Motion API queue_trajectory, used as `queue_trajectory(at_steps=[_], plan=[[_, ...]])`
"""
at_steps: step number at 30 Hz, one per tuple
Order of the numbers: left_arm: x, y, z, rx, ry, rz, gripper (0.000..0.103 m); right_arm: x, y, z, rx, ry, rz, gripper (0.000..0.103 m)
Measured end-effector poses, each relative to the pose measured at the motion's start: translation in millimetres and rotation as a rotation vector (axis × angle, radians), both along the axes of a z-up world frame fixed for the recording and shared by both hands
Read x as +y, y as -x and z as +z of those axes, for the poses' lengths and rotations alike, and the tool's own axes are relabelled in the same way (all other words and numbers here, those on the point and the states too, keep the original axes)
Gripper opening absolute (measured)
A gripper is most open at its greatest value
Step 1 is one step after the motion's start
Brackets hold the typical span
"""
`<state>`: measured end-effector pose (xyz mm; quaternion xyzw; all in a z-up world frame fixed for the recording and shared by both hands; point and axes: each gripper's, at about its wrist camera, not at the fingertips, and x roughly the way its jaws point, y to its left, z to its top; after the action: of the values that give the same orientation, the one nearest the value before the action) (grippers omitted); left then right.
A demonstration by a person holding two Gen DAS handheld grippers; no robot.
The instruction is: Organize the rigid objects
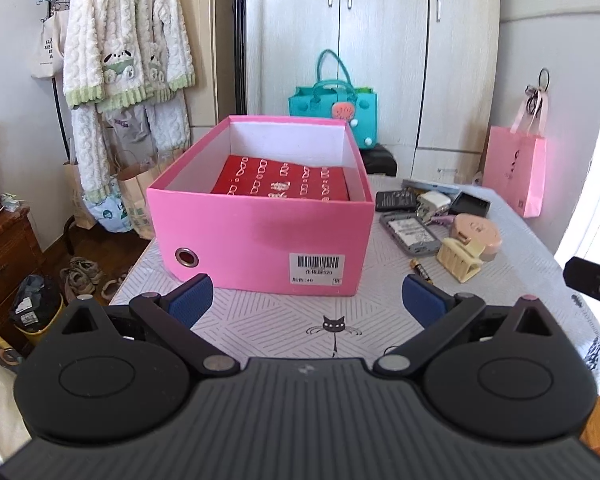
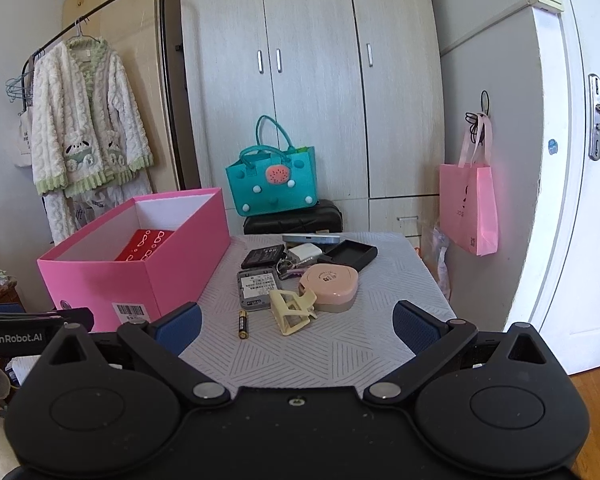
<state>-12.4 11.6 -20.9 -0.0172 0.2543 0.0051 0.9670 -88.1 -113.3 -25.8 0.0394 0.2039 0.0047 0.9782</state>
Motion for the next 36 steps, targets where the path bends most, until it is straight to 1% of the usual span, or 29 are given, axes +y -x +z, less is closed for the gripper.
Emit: queue_trajectory(at_steps=[5,13,19,21,23,25,26,27,28,29,30,32,34,36], plan=[[2,6,4,-0.027,-0.015,0.003,0.102,3,5,2,-0.037,0.004,-0.007,0.103],[3,8,5,-0.020,-0.026,-0.015,0.102,4,5,2,-0.035,0.010,-0.005,0.103],[5,-1,6,0.006,-0.017,-0.078,0.102,3,1,-1,-0.002,0.018,-0.011,0.103],[5,-8,6,0.043,-0.013,-0.120,0.101,2,-2,0,0.010,0.024,0.011,0.103],[4,-13,9,0.064,-0.028,-0.161,0.100,-1,-5,1,0.011,0.018,0.048,0.103],[6,-18,15,0.077,-0.050,-0.191,0.100,-7,-8,2,-0.016,-0.005,0.074,0.103],[8,-22,18,0.089,-0.052,-0.194,0.100,-11,-8,2,-0.053,-0.018,0.083,0.103],[12,-26,21,0.105,-0.045,-0.197,0.100,-15,-7,2,-0.124,-0.029,0.102,0.103],[16,-30,24,0.116,-0.032,-0.207,0.100,-18,-7,2,-0.168,-0.025,0.127,0.103],[22,-33,27,0.126,-0.021,-0.229,0.100,-20,-11,4,-0.178,-0.011,0.144,0.103],[26,-37,31,0.138,-0.024,-0.251,0.100,-22,-16,5,-0.176,-0.006,0.148,0.103],[31,-45,39,0.156,-0.058,-0.270,0.100,-31,-30,6,-0.173,-0.031,0.135,0.103],[39,-54,47,0.153,-0.095,-0.276,0.100,-44,-48,3,-0.134,-0.077,0.135,0.103],[49,-64,55,0.157,-0.106,-0.292,0.101,-57,-66,-4,-0.079,-0.122,0.150,0.103]])
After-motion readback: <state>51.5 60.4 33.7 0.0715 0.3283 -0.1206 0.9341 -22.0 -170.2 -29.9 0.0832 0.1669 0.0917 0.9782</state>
